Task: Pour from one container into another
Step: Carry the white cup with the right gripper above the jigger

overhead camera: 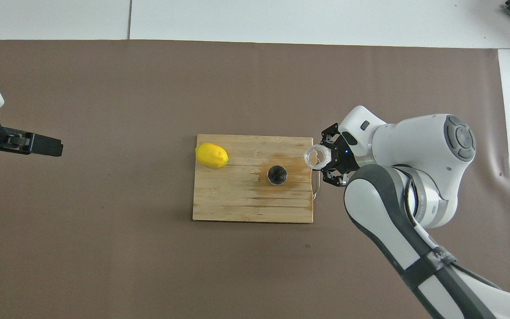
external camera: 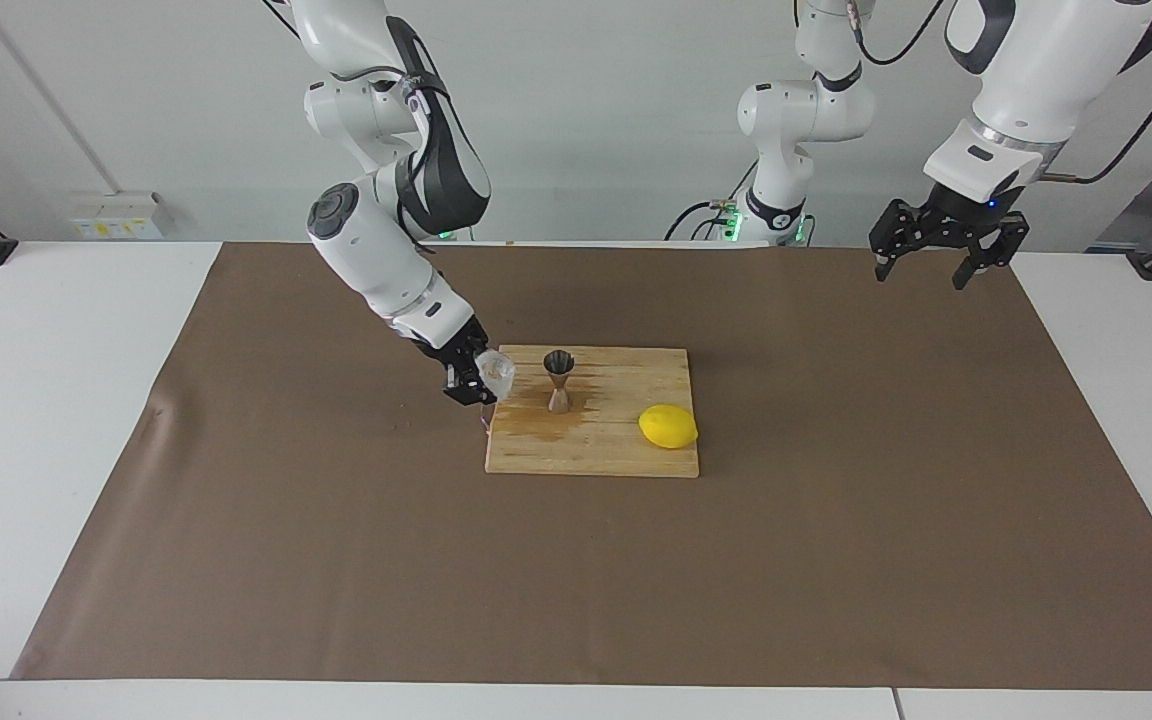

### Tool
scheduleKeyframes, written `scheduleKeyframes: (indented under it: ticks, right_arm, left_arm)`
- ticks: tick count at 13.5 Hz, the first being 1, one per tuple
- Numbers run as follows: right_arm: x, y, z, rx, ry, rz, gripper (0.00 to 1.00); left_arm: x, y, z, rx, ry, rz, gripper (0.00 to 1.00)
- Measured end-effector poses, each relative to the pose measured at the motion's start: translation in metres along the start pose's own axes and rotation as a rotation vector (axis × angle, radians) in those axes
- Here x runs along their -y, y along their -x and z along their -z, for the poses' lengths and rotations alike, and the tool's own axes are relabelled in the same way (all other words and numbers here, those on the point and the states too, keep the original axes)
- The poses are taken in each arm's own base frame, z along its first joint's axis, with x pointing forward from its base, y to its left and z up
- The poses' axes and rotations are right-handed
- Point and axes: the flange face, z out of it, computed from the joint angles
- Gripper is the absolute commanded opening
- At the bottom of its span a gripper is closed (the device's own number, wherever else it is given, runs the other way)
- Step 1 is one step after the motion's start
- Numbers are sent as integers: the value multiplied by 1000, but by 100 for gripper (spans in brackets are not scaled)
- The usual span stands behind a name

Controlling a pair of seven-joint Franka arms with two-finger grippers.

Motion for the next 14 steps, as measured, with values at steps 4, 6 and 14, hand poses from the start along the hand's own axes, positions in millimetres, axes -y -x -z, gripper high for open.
scheduleKeyframes:
  ticks: [4,6,14]
  right_arm:
    - [-2,-15,4,55,12,15,18]
    - [0,-24,4,66,10,25,18]
    - [7,-46,1,139,-31,70,18]
  left_arm:
    - [0,0,0,0,0,0,100]
    - [0,0,0,0,0,0,100]
    - [0,0,0,0,0,0,100]
